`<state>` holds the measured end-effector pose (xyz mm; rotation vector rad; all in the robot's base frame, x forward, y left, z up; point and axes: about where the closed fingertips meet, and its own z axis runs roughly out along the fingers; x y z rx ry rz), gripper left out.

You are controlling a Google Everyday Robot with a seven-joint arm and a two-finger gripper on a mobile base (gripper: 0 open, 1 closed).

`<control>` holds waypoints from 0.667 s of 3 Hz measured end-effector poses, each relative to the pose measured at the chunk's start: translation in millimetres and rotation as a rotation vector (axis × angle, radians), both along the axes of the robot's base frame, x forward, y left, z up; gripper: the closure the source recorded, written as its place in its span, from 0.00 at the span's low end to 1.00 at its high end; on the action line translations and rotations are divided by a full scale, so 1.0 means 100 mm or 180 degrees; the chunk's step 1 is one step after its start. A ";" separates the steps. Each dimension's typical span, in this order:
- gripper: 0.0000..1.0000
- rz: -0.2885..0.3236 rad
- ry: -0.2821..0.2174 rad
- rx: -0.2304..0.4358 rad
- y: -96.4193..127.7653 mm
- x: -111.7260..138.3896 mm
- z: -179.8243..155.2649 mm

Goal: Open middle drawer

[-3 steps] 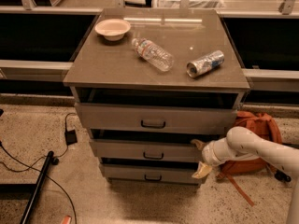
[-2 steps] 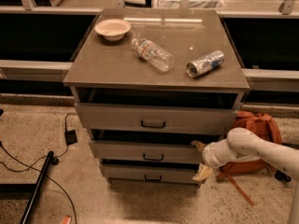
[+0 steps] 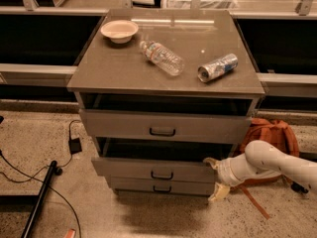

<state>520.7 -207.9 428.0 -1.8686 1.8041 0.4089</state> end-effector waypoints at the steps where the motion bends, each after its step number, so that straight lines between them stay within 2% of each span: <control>1: 0.22 0.0138 0.0094 -0.0008 0.05 -0.23 0.02; 2: 0.25 0.0262 0.0189 -0.0018 0.08 -0.47 0.05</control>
Offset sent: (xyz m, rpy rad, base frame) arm -0.0773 0.0091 0.0136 -0.0143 0.0938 0.1300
